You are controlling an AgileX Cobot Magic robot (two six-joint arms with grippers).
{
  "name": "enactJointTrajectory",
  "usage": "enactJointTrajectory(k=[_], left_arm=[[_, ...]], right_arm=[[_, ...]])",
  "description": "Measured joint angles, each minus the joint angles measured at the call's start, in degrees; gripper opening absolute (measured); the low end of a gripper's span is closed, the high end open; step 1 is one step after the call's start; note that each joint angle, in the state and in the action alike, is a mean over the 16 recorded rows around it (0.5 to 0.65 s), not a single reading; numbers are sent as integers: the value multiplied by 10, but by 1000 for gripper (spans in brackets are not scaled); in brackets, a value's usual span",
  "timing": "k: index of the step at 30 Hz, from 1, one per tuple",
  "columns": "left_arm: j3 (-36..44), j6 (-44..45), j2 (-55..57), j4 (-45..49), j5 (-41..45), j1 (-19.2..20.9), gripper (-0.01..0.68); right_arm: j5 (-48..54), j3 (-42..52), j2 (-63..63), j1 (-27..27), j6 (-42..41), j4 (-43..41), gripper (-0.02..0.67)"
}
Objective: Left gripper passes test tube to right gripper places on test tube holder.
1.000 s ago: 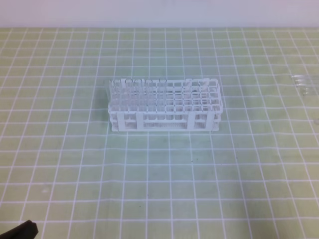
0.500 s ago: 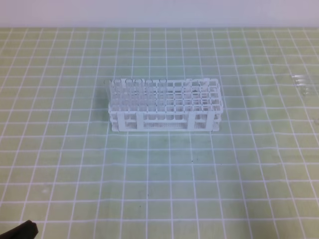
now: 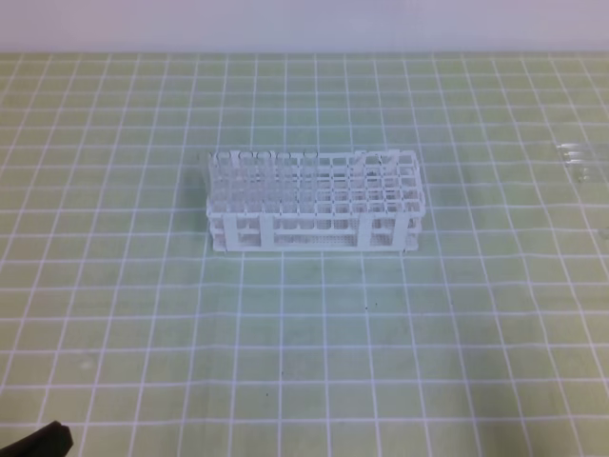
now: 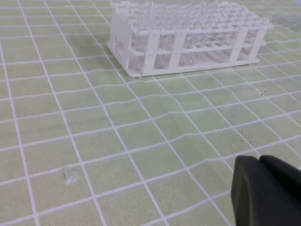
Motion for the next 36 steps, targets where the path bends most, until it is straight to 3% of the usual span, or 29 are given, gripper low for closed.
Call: enactJointTrajectory(k=[9, 29, 36], left_arm=[[0, 0, 0, 0, 0, 0, -2], [0, 0, 0, 1, -2, 0, -2], [0, 1, -1, 22, -14, 46, -2]], right_arm=[[64, 16, -3, 0, 83, -75, -16], [92, 21, -3, 0, 84, -79, -16], [92, 21, -3, 0, 84, -79, -16]])
